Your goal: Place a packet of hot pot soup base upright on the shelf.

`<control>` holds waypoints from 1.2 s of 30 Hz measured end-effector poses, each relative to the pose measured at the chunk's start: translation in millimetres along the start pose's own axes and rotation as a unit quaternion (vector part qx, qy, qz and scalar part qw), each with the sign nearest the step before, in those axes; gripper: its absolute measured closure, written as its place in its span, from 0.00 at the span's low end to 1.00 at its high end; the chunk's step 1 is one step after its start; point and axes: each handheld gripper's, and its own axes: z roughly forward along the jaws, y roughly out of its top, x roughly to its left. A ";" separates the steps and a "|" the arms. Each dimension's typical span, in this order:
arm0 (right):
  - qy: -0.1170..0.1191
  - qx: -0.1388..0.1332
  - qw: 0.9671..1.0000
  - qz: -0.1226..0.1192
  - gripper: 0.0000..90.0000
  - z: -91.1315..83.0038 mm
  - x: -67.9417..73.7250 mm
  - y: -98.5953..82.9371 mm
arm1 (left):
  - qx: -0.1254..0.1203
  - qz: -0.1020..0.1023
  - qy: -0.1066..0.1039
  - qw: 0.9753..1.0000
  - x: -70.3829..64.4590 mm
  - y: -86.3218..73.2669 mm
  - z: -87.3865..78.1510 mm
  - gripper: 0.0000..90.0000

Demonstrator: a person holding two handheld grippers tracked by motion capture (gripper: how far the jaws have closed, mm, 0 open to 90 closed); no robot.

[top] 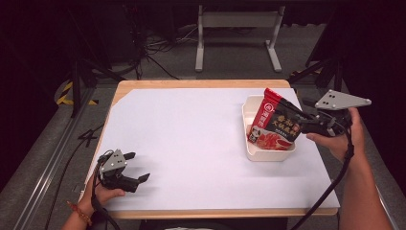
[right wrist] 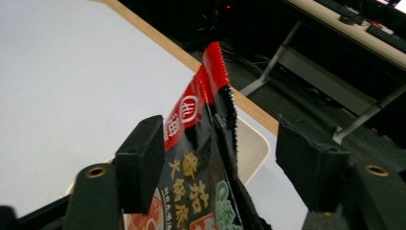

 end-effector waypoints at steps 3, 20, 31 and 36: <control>-0.009 -0.003 1.000 0.003 0.35 -2.3 -2.0 -0.4 | 0.002 0.002 -0.001 1.000 0.5 0.1 0.0 0.08; -0.004 0.020 0.999 0.030 0.21 10.7 -7.0 -27.4 | 0.005 0.003 -0.002 1.000 -0.2 0.2 1.0 0.07; 0.001 0.024 0.999 0.048 0.15 17.9 -2.7 -53.2 | 0.005 0.003 -0.001 1.000 -0.4 -0.1 0.9 0.07; 0.005 0.024 0.998 0.055 0.15 20.8 0.8 -63.3 | 0.005 0.004 0.000 1.000 -0.6 -0.1 0.7 0.07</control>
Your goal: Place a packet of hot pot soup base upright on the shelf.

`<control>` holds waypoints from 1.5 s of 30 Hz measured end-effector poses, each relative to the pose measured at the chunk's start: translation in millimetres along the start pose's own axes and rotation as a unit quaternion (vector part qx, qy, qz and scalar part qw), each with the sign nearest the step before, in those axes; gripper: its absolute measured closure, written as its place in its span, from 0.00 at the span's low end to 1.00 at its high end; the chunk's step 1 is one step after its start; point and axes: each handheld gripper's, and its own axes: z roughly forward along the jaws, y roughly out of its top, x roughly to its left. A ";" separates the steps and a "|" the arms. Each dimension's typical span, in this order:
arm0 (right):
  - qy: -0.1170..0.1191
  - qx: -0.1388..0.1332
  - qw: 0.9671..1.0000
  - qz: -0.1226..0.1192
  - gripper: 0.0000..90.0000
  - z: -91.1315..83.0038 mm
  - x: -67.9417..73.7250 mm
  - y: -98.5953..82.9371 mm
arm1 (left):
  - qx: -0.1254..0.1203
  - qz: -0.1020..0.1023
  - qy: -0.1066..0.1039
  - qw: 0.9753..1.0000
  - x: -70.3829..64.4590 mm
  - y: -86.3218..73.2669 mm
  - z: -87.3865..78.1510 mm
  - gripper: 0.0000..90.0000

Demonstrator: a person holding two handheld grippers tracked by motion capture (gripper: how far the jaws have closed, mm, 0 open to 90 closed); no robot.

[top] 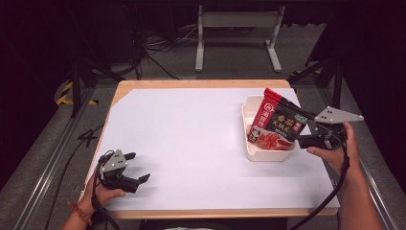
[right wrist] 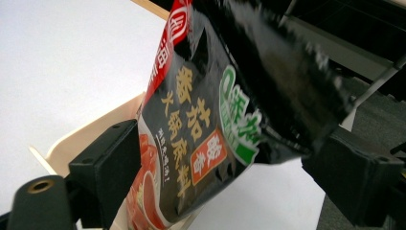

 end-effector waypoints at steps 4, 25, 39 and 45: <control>-0.002 0.005 1.000 -0.003 0.13 2.5 2.9 -6.7 | 0.002 0.000 -0.002 1.000 -0.1 0.0 0.1 0.07; -0.007 0.030 0.999 0.022 0.12 8.4 13.7 -46.0 | 0.002 0.003 0.000 1.000 -0.2 0.0 -0.2 0.07; -0.009 0.033 0.999 0.011 0.11 -4.7 21.6 -60.5 | 0.004 0.004 0.000 1.000 -0.1 -0.1 -0.2 0.07; -0.011 0.055 0.998 -0.001 0.11 -1.4 32.5 -72.7 | 0.002 0.003 0.001 1.000 -0.3 -0.2 -0.5 0.07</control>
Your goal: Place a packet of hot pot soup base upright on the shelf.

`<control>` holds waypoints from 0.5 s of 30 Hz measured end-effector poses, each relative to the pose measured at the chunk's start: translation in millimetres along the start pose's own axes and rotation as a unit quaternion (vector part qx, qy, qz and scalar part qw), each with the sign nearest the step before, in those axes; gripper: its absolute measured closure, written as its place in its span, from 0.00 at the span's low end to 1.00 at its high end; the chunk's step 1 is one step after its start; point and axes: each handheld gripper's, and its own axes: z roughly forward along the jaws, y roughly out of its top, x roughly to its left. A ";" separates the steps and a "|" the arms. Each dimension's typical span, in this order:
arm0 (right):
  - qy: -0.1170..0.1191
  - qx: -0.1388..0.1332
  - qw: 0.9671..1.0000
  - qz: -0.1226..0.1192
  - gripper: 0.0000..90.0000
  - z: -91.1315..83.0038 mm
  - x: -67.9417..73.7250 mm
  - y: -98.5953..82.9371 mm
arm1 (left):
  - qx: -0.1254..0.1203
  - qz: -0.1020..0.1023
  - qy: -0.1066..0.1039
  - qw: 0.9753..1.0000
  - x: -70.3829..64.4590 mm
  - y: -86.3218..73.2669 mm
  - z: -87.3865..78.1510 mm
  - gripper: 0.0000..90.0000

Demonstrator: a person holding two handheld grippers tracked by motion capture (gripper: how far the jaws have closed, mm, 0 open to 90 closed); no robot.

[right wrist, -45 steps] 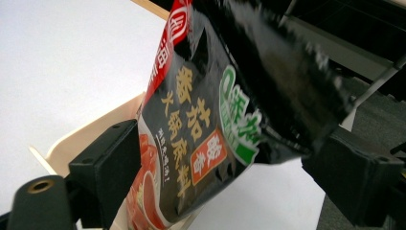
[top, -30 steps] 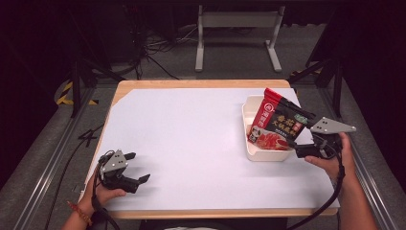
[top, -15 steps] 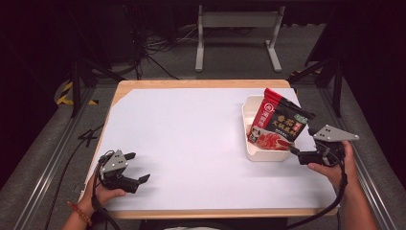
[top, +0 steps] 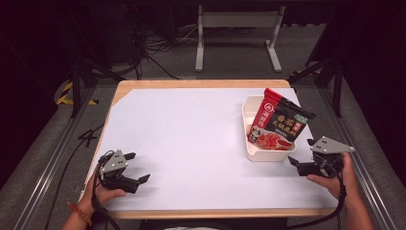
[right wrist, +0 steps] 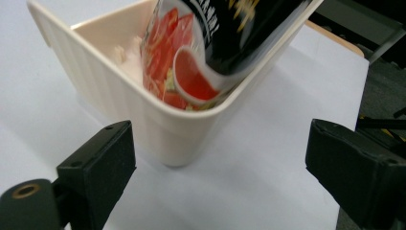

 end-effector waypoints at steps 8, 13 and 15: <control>0.001 0.018 1.000 0.003 0.11 4.4 12.8 -21.1 | -0.002 0.001 0.001 1.000 -0.2 -0.2 -0.5 0.07; -0.005 0.012 1.000 0.005 0.11 4.2 20.8 -32.4 | -0.004 0.008 0.003 1.000 -0.9 -0.2 -1.5 0.07; -0.006 0.010 1.000 0.008 0.11 5.0 25.1 -38.9 | -0.005 0.011 0.005 1.000 -1.1 -0.1 -1.6 0.07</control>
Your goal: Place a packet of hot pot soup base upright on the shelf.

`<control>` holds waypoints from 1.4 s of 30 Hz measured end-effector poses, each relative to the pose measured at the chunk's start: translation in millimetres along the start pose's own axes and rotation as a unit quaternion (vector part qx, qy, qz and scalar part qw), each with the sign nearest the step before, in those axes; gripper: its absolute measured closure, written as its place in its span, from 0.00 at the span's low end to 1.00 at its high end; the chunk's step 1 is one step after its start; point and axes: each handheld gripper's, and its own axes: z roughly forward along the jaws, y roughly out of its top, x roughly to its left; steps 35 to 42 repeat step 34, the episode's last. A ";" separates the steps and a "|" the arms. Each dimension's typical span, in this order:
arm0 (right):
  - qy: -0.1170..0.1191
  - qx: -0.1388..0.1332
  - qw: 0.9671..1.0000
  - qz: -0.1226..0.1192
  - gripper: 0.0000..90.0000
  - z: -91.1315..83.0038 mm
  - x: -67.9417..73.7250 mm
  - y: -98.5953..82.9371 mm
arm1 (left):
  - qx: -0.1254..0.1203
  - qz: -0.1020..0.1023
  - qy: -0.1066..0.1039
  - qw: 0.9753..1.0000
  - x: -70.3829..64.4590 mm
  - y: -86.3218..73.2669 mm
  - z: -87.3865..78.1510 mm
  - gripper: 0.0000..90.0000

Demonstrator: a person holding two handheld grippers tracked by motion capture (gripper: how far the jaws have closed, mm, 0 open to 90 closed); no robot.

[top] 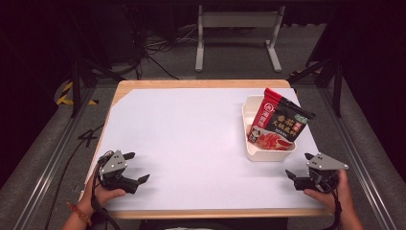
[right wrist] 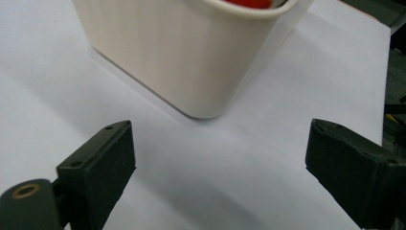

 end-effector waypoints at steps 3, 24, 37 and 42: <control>0.004 0.002 1.000 0.010 0.11 2.4 1.8 -4.5 | 0.001 0.002 0.001 1.000 -0.2 0.3 0.6 0.07; -0.024 -0.013 0.999 0.025 0.11 0.6 -3.5 -8.2 | 0.003 0.007 0.006 1.000 0.6 1.6 2.2 0.07; -0.036 -0.025 0.998 0.040 0.11 -4.0 -8.0 -9.0 | 0.005 0.006 0.007 1.000 0.3 2.7 3.6 0.07; -0.036 -0.025 0.998 0.040 0.11 -4.0 -8.0 -9.0 | 0.005 0.006 0.007 1.000 0.3 2.7 3.6 0.07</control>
